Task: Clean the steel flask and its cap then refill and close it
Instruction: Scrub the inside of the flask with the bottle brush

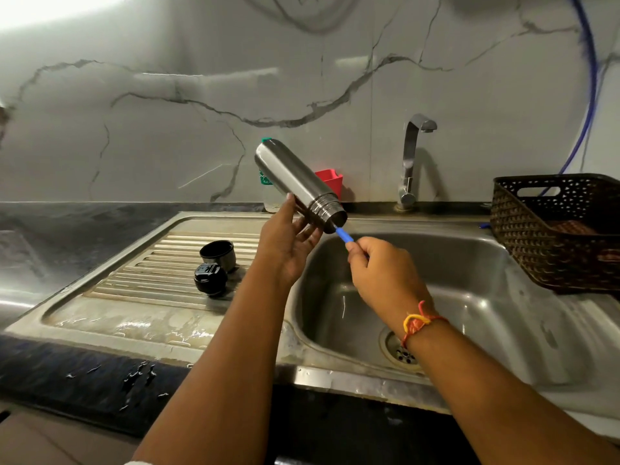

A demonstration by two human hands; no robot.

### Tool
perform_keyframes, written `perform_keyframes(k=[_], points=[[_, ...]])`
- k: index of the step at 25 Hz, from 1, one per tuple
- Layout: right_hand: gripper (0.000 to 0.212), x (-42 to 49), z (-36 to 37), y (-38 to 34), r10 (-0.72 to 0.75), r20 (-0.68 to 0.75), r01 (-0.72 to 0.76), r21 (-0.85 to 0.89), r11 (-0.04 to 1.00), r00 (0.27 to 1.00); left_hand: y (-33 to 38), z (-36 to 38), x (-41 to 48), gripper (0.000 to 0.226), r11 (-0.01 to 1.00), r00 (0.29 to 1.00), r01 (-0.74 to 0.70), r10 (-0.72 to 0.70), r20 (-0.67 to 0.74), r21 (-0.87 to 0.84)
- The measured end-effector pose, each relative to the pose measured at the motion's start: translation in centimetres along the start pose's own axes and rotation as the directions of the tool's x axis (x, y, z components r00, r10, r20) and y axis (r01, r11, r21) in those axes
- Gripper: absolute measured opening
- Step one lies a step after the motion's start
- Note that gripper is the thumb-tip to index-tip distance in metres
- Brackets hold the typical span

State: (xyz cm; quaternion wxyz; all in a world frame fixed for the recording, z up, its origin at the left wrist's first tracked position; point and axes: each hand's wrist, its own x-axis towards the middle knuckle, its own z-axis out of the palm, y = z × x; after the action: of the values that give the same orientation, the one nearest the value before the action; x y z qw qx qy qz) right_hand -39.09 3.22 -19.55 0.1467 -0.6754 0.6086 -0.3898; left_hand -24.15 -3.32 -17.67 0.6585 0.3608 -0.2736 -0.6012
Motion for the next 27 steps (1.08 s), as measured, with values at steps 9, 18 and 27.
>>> perform_keyframes(k=[9, 18, 27], points=[[0.036, -0.3, -0.7, 0.3, -0.192, 0.039, 0.188, -0.464, 0.865, 0.981, -0.3, -0.6, 0.5, 0.074, 0.976, 0.98, 0.186, -0.192, -0.05, -0.111], [0.032, -0.9, -0.4, -1.1, -0.14, 0.213, 0.15, -0.032, 0.988, 0.967, 0.6, -1.1, 0.3, 0.048, 0.929, 0.989, 0.119, -0.143, -0.043, -0.351], [0.032, -1.1, -1.1, -1.9, 0.058, 0.551, -0.429, 0.574, 0.697, 0.832, 0.5, -0.7, -0.2, 0.056, 0.923, 0.98, -0.013, 0.088, 0.18, -0.384]])
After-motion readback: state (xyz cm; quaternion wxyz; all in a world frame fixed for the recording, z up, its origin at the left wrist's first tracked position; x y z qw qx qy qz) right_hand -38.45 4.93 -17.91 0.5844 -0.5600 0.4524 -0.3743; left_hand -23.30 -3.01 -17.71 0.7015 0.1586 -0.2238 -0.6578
